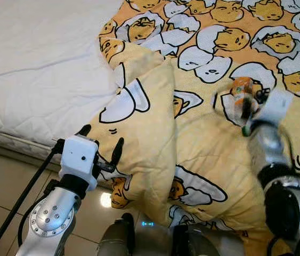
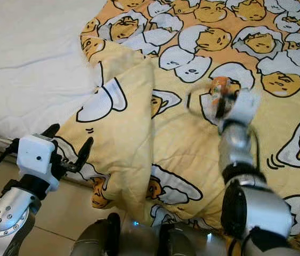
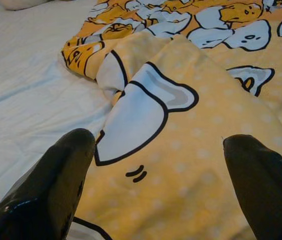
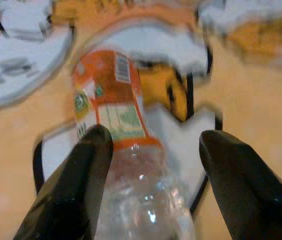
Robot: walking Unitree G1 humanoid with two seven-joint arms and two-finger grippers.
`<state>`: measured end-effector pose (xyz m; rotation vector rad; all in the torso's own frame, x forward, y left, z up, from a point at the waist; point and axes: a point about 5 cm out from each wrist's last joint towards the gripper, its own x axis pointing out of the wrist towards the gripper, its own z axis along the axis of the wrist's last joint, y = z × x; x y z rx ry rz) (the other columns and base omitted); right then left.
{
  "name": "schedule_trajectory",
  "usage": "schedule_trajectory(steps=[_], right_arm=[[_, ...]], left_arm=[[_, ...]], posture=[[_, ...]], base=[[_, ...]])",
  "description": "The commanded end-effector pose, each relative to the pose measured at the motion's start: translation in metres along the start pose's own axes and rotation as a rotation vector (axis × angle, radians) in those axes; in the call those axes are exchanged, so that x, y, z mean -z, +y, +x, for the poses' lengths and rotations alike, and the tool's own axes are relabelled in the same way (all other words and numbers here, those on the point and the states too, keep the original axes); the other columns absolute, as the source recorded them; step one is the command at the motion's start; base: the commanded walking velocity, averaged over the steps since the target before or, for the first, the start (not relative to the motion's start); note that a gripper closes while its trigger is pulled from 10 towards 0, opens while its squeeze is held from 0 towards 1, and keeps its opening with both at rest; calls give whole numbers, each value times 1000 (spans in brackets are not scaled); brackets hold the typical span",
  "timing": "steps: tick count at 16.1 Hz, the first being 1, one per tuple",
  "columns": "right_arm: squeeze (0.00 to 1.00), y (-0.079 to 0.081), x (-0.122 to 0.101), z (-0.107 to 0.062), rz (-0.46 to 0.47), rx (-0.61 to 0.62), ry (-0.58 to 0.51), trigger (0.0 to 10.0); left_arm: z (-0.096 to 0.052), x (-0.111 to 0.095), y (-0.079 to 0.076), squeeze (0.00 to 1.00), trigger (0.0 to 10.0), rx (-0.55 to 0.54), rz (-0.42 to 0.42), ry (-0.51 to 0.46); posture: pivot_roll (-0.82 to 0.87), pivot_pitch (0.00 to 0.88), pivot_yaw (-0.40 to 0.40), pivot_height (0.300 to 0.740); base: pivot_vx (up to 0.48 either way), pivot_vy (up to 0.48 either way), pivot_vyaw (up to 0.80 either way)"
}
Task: Clean up the room
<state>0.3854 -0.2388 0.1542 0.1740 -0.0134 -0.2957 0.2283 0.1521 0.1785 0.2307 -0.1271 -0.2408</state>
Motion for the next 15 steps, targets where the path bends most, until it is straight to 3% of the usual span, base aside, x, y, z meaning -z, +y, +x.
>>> schedule_trajectory(steps=[1, 2, 3, 6, 7, 8, 9, 11, 15], right_arm=[[0, -4, 21, -6, 23, 11, 109, 10000], [0, -3, 29, -8, 37, 9, 155, 10000], [0, -3, 41, -12, 49, 25, 221, 10000], [0, 2, 50, -16, 44, -3, 275, 10000], [0, 5, 51, -16, 38, -17, 284, 7608], [0, 5, 51, -16, 37, -20, 287, 0], [0, 6, 50, -15, 40, -26, 289, 0], [0, 6, 51, -16, 30, -31, 295, 0], [0, -1, 53, -17, 48, -20, 313, 0]], left_arm=[[-2, 4, -1, 0, 10000, 6, 5, 28], [-2, 4, -2, 0, 10000, 12, -2, 27], [-3, -6, -24, 0, 10000, 190, -47, -21], [-8, -22, -51, 0, 10000, 438, -36, -71], [-9, -27, -57, 0, 10000, 501, -44, -86], [-10, -29, -61, 0, 10000, 545, -52, -93], [-12, -35, -71, 0, 10000, 647, -49, -110], [-11, -37, -78, 0, 10000, 721, -47, -111], [11, -33, -73, 0, 10000, 644, -33, -117]], posture=[[489, 361, 4, 740], [492, 362, 4, 740], [492, 362, 4, 740], [503, 360, 1, 740], [501, 354, -1, 740], [500, 353, -3, 740], [494, 345, -4, 740], [480, 333, -6, 740], [411, 337, -5, 740]], base=[[0, 0, 0], [0, 0, 0], [0, 0, 0], [0, 0, 0], [0, 0, 0], [0, 0, 0], [0, 0, 0], [0, 0, 0], [0, 0, 0]])
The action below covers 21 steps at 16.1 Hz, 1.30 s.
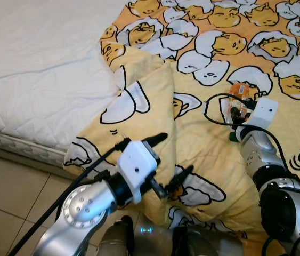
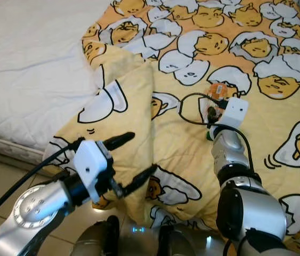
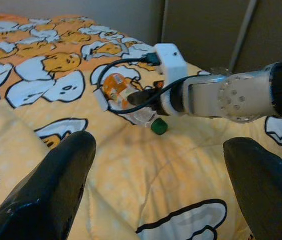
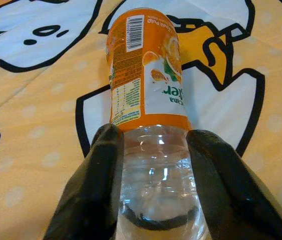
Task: Clean up the room
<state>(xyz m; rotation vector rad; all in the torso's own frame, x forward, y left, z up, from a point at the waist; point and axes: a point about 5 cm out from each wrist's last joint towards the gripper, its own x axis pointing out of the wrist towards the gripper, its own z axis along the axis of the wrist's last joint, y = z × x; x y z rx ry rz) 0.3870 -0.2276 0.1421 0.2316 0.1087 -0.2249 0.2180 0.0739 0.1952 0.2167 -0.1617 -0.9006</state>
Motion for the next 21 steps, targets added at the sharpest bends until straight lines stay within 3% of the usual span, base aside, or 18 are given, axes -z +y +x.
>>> schedule_trajectory(steps=[1, 3, 5, 7, 9, 12, 13, 14, 17, 20, 21], right_arm=[[0, -13, 39, -10, 16, 50, 164, 0], [0, -7, 10, -2, -15, 43, 39, 0], [0, 10, -31, 4, -73, -30, -149, 0], [0, 19, -51, 4, -92, -92, -259, 0], [0, 17, -52, 3, -92, -93, -279, 0], [0, -5, -19, -3, -85, 18, -188, 0], [0, -8, -10, -3, -80, 50, -138, 10000], [1000, -5, 4, -4, -17, 25, -68, 10000], [1000, -3, 13, -4, 21, 17, 0, 10000], [1000, 8, 5, -1, 3, 10, -8, 10000], [1000, 16, -10, 2, -85, 11, -72, 10000]], left_arm=[[1, 4, 2, 0, 10000, -20, 3, 6], [3, 10, 6, 0, 10000, -37, 11, 18], [6, 16, 9, 0, 10000, -41, 20, 23], [13, 20, 13, 0, 10000, -34, 31, 14], [17, 20, 15, 0, 10000, -30, 33, 6], [23, 26, 16, 0, 10000, -8, 50, 1], [22, 25, 17, 0, 10000, -9, 51, 0], [19, 23, 16, 0, 10000, -9, 53, -11], [14, 15, 14, 0, 10000, 16, 72, -44], [7, 15, 18, 0, 10000, -14, 86, -33], [5, 15, 20, 0, 10000, -37, 87, -28]], posture=[[407, 333, -8, 740], [396, 306, -12, 740], [370, 251, -14, 740], [331, 200, -8, 740], [316, 185, -1, 740], [294, 176, 15, 740], [302, 181, 18, 740], [315, 195, 27, 740], [346, 216, 32, 740], [380, 233, 31, 740], [383, 239, 22, 740]], base=[[0, 0, 0], [0, 0, 0], [0, 0, 0], [0, 0, 0], [0, 0, 0], [0, 0, 0], [0, 0, 0], [0, 0, 0], [0, 0, 0], [0, 0, 0], [0, 0, 0]])
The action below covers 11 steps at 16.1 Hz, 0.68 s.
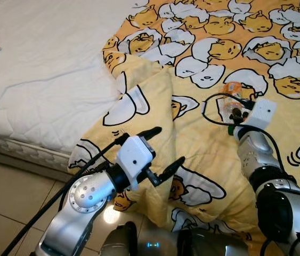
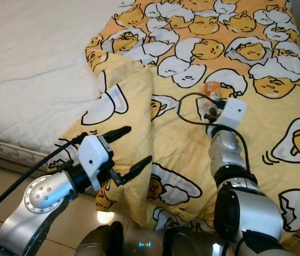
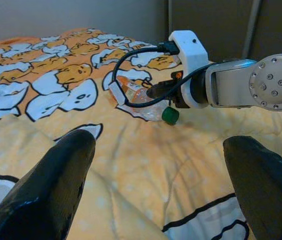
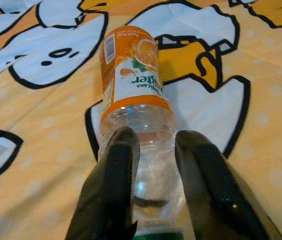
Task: Clean up the room
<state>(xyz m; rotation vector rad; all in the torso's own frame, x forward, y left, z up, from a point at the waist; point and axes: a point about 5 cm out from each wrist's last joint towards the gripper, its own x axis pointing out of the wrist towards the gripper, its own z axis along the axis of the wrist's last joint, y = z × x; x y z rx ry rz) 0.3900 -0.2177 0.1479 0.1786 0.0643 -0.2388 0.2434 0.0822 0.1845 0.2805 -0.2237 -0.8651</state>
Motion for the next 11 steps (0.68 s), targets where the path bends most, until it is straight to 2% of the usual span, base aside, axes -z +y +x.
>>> schedule_trajectory(steps=[1, 2, 5, 11], right_arm=[[1000, 7, -13, 3, -74, -1, -50, 10000], [1000, 10, -21, 4, -118, 6, -93, 10000], [1000, 11, -25, 5, -85, -1, -101, 10000], [1000, 8, -34, 7, -94, 40, -128, 10000]], left_arm=[[-4, -2, -1, 0, 10000, -11, 4, -2], [-5, 0, -2, 0, 10000, -18, 6, 3], [-3, 2, -4, 0, 10000, -26, 3, 7], [-1, 3, -5, 0, 10000, -24, 3, 13]], posture=[[383, 240, 17, 740], [382, 239, 13, 740], [370, 229, 3, 740], [372, 233, 1, 740]], base=[[0, 0, 0], [0, 0, 0], [0, 0, 0], [0, 0, 0]])
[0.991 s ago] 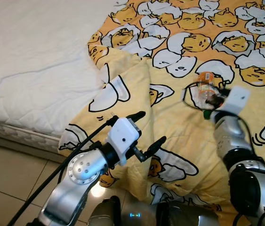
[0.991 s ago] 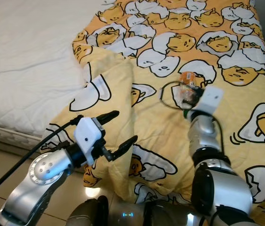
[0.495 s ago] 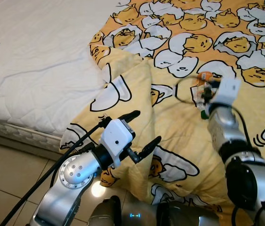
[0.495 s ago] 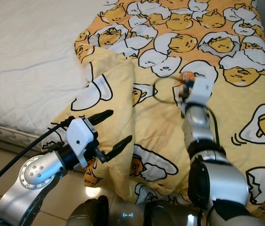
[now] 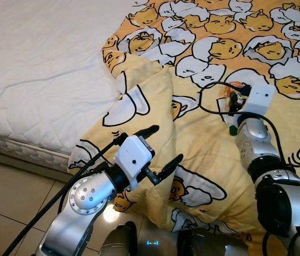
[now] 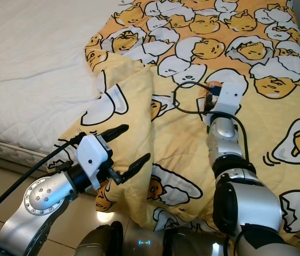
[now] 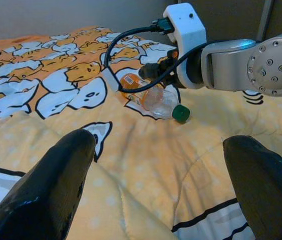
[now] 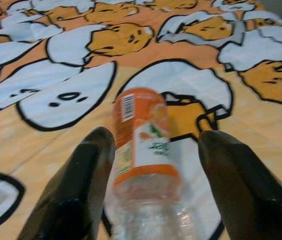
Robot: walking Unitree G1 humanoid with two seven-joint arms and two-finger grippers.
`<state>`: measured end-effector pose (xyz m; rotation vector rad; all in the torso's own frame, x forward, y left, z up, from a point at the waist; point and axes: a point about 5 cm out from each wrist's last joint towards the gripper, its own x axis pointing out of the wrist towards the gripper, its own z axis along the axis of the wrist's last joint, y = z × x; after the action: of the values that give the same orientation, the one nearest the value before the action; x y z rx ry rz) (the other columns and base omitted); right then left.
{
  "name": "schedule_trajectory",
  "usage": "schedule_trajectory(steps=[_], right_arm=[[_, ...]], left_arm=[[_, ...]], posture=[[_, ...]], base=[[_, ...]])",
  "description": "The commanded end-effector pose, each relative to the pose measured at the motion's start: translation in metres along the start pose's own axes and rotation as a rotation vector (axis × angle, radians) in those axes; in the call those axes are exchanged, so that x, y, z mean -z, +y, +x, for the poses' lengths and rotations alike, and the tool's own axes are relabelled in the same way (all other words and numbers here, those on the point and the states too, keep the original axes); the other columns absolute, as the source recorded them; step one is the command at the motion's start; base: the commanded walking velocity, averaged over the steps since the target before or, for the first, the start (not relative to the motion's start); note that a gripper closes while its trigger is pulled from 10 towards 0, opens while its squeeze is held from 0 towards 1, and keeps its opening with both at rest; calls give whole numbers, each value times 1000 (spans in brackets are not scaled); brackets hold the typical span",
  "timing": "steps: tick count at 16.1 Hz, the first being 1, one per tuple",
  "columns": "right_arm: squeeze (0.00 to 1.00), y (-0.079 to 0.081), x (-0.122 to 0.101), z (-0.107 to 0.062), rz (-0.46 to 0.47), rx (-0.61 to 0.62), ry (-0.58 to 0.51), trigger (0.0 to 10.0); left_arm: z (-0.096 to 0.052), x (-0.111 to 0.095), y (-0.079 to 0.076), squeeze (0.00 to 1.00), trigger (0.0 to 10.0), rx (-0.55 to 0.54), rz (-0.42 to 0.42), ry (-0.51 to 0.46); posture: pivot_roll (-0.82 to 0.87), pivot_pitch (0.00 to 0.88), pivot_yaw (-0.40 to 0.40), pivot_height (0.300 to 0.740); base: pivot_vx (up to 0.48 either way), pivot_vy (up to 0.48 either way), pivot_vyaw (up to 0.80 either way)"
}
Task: Clean up the room
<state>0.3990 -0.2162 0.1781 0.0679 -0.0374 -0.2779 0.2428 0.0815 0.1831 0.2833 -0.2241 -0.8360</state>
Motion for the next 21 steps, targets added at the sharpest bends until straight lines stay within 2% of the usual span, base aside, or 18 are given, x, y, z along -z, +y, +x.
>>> schedule_trajectory(steps=[1, 2, 4, 8, 10, 11, 16, 19, 21], right_arm=[[1000, -2, -5, 2, 1, 17, -12, 10000], [1000, -3, -4, 2, 8, 17, -2, 10000], [1000, -6, 6, 1, 98, 37, 83, 10000], [1000, -6, 3, 3, 113, 51, 92, 10000], [1000, -4, 7, 2, 134, 40, 137, 10000], [0, -3, 13, 1, 142, 30, 176, 10000], [0, 2, 23, -2, 147, 21, 232, 10000], [0, 7, 41, -9, 188, 10, 328, 10000], [0, 21, 53, -16, 157, -50, 400, 10000]], left_arm=[[-1, 2, -4, 0, 10000, 5, 0, 8], [-1, 2, -5, 0, 10000, 9, 2, 8], [-1, 1, -9, 0, 10000, 27, 13, 7], [-2, 1, -11, 0, 10000, 27, 10, 10], [-3, 1, -11, 0, 10000, 23, 12, 13], [-3, 0, -11, 0, 10000, 20, 12, 13], [-4, 1, -14, 0, 10000, 19, 13, 18], [-4, 0, -15, 0, 10000, 14, 10, 22], [-3, 1, -15, 0, 10000, 5, 11, 25]], posture=[[373, 237, 0, 740], [374, 240, 0, 740], [381, 253, 0, 740], [387, 264, 1, 740], [393, 275, -2, 740], [395, 277, -2, 740], [398, 286, -8, 740], [400, 299, -14, 740], [405, 300, -19, 740]], base=[[0, 0, 0], [0, 0, 0], [0, 0, 0], [0, 0, 0], [0, 0, 0], [0, 0, 0], [0, 0, 0], [0, 0, 0], [0, 0, 0]])
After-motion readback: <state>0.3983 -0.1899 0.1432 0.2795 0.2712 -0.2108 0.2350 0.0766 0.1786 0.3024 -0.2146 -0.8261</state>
